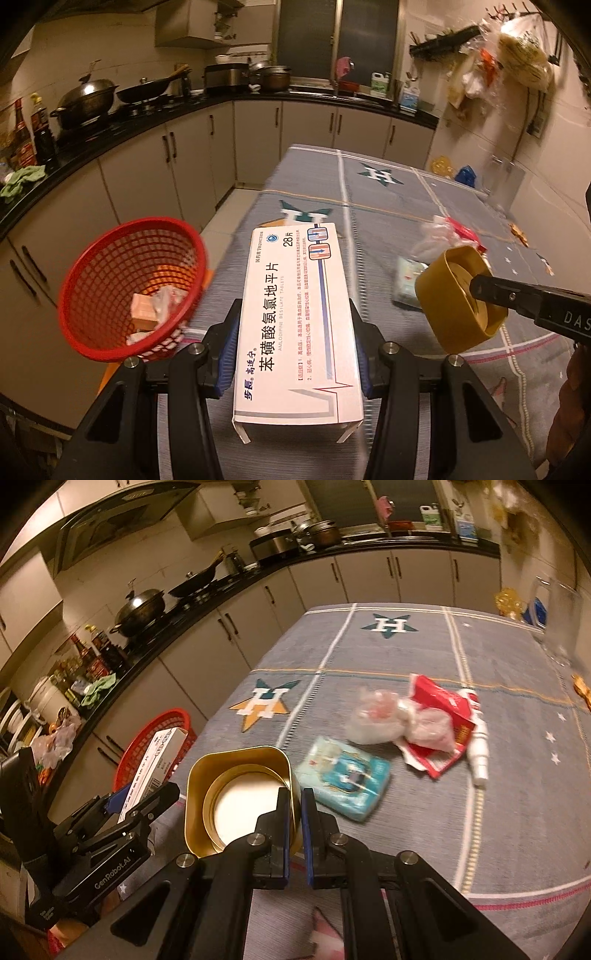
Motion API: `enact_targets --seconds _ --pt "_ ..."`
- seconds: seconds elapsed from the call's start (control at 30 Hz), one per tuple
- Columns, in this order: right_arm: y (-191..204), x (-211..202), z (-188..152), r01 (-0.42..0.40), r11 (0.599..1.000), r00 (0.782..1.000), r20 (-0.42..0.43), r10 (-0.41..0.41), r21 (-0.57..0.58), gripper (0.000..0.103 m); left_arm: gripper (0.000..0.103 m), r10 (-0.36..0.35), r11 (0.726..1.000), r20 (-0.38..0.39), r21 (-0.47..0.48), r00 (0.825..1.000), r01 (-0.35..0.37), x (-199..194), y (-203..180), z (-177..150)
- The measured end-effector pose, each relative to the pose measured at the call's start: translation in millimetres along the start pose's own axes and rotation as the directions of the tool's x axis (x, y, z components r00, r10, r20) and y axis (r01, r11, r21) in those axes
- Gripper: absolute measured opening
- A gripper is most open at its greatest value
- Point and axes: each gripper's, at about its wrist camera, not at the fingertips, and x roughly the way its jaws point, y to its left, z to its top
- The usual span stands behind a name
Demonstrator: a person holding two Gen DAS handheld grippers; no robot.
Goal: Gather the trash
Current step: 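Carry the medicine box and gold tin lid to the red basket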
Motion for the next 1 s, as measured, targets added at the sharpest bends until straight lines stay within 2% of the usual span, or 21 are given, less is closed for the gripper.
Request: enact_targets --seconds 1.0 --pt "95.0 60.9 30.2 -0.069 0.991 0.995 -0.083 0.059 -0.118 0.007 0.049 0.093 0.985 0.002 -0.149 0.996 -0.091 5.0 116.4 1.4"
